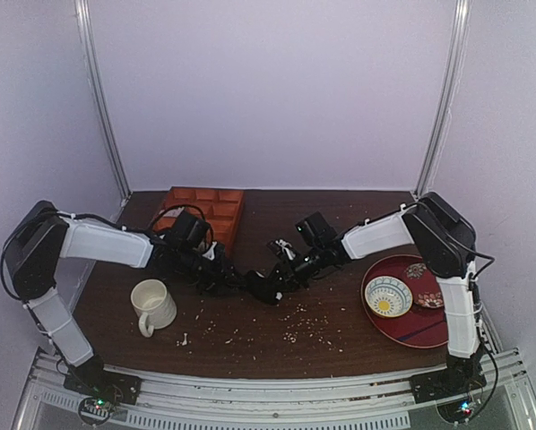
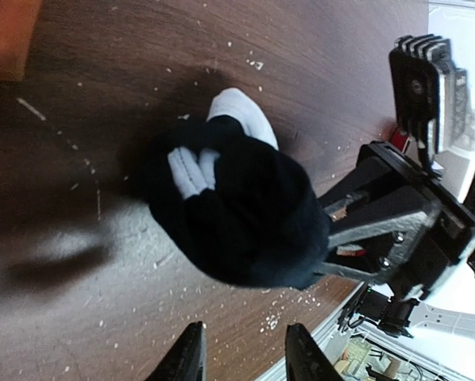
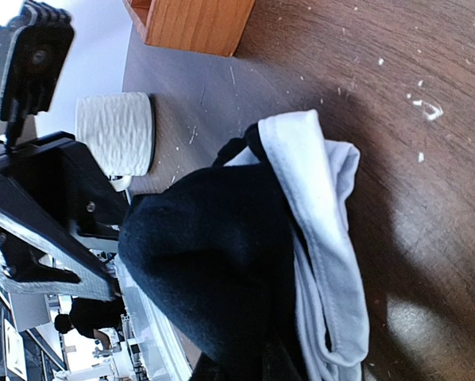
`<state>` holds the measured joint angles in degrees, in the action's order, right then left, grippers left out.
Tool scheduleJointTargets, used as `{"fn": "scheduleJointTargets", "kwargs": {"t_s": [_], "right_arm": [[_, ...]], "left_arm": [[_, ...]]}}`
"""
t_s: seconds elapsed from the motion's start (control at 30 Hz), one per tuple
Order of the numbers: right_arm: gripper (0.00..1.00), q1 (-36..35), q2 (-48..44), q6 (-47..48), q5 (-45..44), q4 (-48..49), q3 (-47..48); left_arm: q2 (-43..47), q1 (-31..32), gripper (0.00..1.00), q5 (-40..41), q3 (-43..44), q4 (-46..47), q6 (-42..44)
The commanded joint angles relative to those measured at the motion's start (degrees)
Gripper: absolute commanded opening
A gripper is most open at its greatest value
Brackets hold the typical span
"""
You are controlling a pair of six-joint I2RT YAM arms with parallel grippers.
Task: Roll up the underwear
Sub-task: Roll the underwear at the center of the board.
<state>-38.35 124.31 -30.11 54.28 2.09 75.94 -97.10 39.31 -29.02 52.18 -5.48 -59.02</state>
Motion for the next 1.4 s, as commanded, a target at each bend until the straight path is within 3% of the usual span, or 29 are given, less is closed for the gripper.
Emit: {"fn": "scheduleJointTargets", "kwargs": {"t_s": [0.0,0.4,0.47,0.83,1.17,1.37], "right_arm": [[0.00,0.29,1.77,-2.23,-6.47,-4.52,-3.55],[0.00,0.45,1.81,-4.72,-5.78,-0.92,-4.90],[0.00,0.47,1.82,-4.87,-5.55,-0.77,-4.98],[0.00,0.91,1.25,-5.36,-5.17,-0.22,-5.26],[0.00,1.08,1.11,-6.57,-4.33,0.01,-6.30],[0.00,1.64,0.92,-10.42,-3.83,3.31,-8.12]], "left_arm": [[-2.73,1.68,0.48,1.80,-0.21,6.62,-3.10],[-4.60,2.49,0.53,3.66,-4.95,18.76,-8.47],[-5.03,2.57,0.61,4.06,-6.36,22.44,-11.01],[-9.11,3.34,0.65,5.19,-11.15,39.43,-17.13],[-8.64,5.21,0.66,7.96,-14.21,44.64,-18.48],[-4.79,5.17,0.67,8.00,-14.61,39.64,-15.61]]}}
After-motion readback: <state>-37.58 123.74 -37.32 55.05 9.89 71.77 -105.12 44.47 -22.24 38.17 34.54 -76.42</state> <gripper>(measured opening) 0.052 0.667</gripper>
